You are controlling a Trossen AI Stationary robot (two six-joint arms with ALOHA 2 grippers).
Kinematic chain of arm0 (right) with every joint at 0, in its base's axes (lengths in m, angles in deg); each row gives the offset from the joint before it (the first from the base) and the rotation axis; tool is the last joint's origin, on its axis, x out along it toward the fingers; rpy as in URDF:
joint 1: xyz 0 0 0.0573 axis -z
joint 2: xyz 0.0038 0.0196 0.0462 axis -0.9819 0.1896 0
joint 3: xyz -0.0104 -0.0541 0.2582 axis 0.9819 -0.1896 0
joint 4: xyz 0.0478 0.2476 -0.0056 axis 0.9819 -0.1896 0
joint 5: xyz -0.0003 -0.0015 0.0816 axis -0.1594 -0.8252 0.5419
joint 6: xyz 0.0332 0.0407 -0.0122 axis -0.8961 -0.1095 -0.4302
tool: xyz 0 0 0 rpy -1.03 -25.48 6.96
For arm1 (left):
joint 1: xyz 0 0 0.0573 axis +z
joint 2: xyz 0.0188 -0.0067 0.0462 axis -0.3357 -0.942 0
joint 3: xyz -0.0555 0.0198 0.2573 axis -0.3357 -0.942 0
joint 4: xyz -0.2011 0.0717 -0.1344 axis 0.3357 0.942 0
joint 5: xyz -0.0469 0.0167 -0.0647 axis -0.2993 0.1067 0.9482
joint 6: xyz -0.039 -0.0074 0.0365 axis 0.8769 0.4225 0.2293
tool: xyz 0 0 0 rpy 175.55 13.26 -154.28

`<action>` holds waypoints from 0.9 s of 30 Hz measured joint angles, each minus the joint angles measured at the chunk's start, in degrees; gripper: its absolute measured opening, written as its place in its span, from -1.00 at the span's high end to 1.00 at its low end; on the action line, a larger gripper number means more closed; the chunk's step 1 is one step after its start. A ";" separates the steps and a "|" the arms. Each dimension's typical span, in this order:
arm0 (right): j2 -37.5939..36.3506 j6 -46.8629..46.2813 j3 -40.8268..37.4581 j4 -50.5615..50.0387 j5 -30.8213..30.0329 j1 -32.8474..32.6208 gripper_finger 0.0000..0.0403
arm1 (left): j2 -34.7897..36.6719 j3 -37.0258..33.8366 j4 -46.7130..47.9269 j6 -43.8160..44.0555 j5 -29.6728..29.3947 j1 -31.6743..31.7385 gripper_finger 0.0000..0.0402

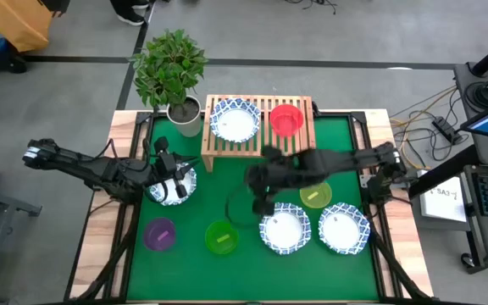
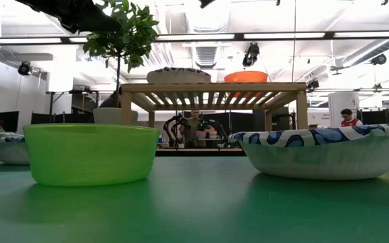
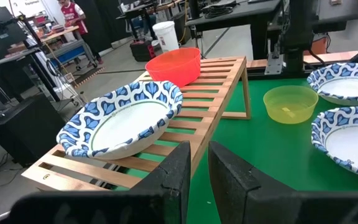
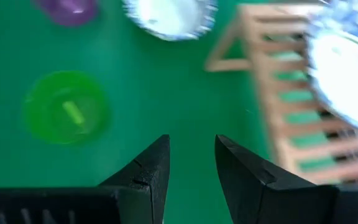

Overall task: Place and stack bowls onto a shelf
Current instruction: Stack the green bowl on top of the orange bowl

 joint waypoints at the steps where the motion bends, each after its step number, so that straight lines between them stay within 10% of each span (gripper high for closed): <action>1: 0.82 0.49 -0.04 0.83 0.00 -1.32 0.41 | 0.00 0.00 -0.19 0.02 0.00 0.00 0.80; 27: 25.46 10.46 -0.15 17.79 17.59 -8.80 0.41 | 0.11 2.23 -0.56 6.26 9.46 -0.24 0.80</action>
